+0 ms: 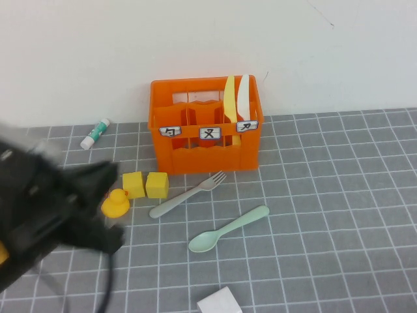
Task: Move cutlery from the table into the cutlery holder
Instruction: Pick up the spoon
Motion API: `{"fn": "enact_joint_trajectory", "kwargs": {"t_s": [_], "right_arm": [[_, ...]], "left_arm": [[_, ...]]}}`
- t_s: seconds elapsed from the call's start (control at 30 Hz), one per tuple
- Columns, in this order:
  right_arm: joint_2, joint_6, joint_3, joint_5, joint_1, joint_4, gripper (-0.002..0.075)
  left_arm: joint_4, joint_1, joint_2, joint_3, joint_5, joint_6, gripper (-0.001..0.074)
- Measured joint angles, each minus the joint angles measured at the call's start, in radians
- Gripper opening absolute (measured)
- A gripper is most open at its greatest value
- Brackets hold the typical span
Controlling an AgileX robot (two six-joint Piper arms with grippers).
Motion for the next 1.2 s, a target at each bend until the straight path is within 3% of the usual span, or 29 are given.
{"fn": "enact_joint_trajectory", "kwargs": {"t_s": [0.1,0.3,0.73,1.2], "right_arm": [[0.000,0.000,0.000,0.000,0.000,0.000,-0.0003],[0.000,0.000,0.000,0.000,-0.002,0.000,-0.0003],[0.000,0.000,0.000,0.000,-0.002,-0.002,-0.0003],[0.000,0.000,0.000,0.000,-0.002,-0.005,-0.0003]], "left_arm": [[-0.004,0.048,-0.113,0.051,0.091,0.000,0.0000],[0.023,0.156,-0.302,0.180,0.115,0.000,0.0000],[0.028,0.531,-0.829,0.483,0.167,0.000,0.0000],[-0.042,0.564,-0.912,0.582,0.342,-0.007,-0.0001]]}}
